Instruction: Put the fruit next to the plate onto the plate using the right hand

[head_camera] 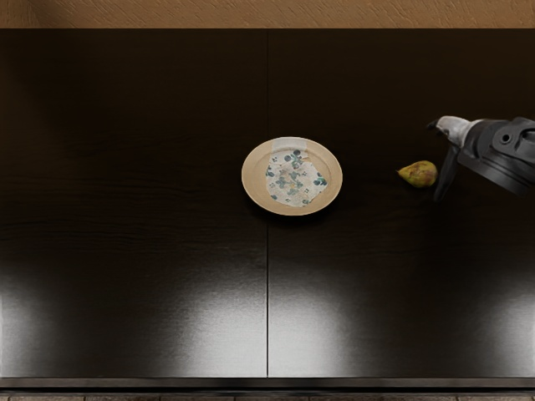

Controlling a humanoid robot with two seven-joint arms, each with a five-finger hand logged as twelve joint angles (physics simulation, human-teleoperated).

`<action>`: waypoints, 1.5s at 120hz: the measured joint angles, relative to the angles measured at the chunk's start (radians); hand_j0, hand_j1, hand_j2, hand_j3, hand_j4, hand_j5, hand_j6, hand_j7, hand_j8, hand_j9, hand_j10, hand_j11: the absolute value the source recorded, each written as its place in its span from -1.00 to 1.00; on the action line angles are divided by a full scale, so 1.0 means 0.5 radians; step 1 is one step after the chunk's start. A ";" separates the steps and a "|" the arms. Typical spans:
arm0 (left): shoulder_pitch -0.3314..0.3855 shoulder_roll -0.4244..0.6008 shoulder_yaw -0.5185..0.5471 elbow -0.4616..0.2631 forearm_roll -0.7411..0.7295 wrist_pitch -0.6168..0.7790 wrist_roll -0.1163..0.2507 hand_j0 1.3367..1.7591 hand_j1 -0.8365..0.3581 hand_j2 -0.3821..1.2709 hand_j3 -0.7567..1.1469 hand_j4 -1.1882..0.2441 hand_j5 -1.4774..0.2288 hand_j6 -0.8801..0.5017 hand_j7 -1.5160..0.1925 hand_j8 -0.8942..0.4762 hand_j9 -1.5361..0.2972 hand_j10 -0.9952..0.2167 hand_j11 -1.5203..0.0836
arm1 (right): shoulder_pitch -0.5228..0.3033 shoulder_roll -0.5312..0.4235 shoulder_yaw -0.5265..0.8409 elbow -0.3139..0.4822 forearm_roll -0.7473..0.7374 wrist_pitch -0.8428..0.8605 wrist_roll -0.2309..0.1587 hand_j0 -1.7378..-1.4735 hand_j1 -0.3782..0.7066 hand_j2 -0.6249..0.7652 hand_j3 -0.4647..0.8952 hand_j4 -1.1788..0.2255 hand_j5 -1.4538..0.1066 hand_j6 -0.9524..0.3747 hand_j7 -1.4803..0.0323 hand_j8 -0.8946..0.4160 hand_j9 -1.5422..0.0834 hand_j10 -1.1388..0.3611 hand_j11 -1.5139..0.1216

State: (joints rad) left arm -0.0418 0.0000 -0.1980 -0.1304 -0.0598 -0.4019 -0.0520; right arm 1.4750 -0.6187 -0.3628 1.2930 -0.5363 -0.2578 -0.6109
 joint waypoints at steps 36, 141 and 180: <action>-0.002 0.000 0.000 0.000 0.000 0.000 0.000 0.52 0.96 -0.53 -0.21 0.64 0.71 0.26 0.76 0.29 0.66 0.62 0.87 | -0.092 0.083 -0.036 -0.051 -0.037 -0.169 0.000 -0.40 -0.70 -0.13 -0.32 0.51 0.67 0.26 0.76 0.19 0.72 0.37 0.67; -0.014 0.000 -0.001 0.000 0.000 0.000 0.000 0.52 0.96 -0.53 -0.21 0.64 0.71 0.26 0.76 0.29 0.66 0.62 0.87 | -0.208 0.383 -0.046 -0.401 -0.053 -0.199 0.000 -0.40 -0.28 -0.18 -0.32 0.25 0.36 -0.02 0.44 -0.10 0.42 0.11 0.37; -0.014 0.000 0.000 0.000 0.000 0.000 0.000 0.52 0.96 -0.53 -0.21 0.64 0.71 0.26 0.76 0.29 0.66 0.62 0.87 | -0.214 0.390 -0.050 -0.411 -0.053 -0.201 0.000 -0.40 -0.20 -0.20 -0.32 0.19 0.30 -0.08 0.38 -0.15 0.36 0.06 0.31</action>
State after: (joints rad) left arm -0.0491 0.0000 -0.1980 -0.1304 -0.0598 -0.4019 -0.0519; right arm 1.3681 -0.4237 -0.3880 1.0873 -0.5626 -0.3581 -0.6109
